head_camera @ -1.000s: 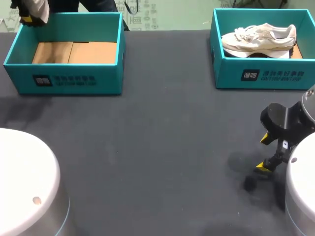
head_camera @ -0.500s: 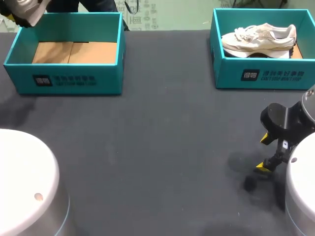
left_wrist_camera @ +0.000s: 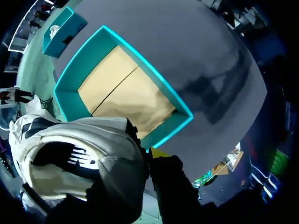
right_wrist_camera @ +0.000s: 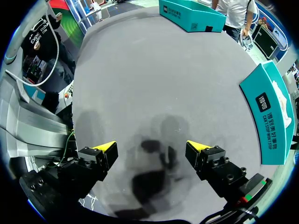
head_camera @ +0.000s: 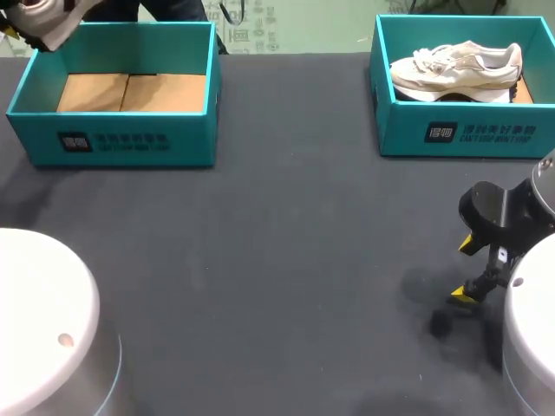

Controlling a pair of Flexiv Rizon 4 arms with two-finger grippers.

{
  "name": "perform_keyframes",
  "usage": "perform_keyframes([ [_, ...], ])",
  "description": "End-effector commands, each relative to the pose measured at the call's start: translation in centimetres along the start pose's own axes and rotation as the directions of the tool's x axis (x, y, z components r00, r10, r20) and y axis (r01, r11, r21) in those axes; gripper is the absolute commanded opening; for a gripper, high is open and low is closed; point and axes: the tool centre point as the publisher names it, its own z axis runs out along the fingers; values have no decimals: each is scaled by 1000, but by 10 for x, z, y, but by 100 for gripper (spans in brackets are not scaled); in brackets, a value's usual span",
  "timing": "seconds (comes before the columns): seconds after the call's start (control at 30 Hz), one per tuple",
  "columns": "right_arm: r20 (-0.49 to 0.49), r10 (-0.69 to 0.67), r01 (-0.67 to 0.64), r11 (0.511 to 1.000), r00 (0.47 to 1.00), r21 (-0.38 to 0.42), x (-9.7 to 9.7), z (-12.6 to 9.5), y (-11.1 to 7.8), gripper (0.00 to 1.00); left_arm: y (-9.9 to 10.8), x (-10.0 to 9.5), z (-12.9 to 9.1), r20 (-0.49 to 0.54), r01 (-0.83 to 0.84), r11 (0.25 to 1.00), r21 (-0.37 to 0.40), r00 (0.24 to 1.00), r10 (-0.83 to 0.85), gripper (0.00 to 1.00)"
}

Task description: Take the shoe out of the shoebox, open the shoe tongue, remove and reinsert the insole, then place the shoe into the shoebox

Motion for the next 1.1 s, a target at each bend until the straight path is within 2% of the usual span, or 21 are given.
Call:
perform_keyframes([
  [0.03,3,0,0,1000,1000,-1,2,0,-1,100,18,-1,1,-22,-125,992,28,992,126,0],
  [0.07,3,0,0,1000,1000,-1,2,0,-1,100,19,1,-1,-20,-193,980,56,981,194,0],
  [0.17,3,0,0,1000,1000,-1,2,0,-1,100,23,3,-3,-34,-339,940,28,940,340,0],
  [0.2,3,0,0,1000,1000,-1,2,0,-1,100,25,2,-3,-64,-360,932,-47,932,357,0],
  [0.57,3,0,0,1000,1000,-1,2,0,-1,100,25,2,-3,-64,-360,932,-47,932,357,0],
  [0.63,3,0,0,1000,1000,-1,2,0,-1,100,29,-1,5,-60,-364,931,-15,930,363,0],
  [0.83,3,0,0,1000,1000,-1,2,0,-1,100,35,2,15,-58,-496,868,22,866,497,0],
  [0.9,3,0,0,1000,1000,-1,2,0,-1,100,37,2,19,-74,-508,861,-6,859,506,0],
  [1.1,3,0,0,1000,1000,-1,2,0,-1,100,37,6,30,-119,-574,819,1,813,570,0],
])
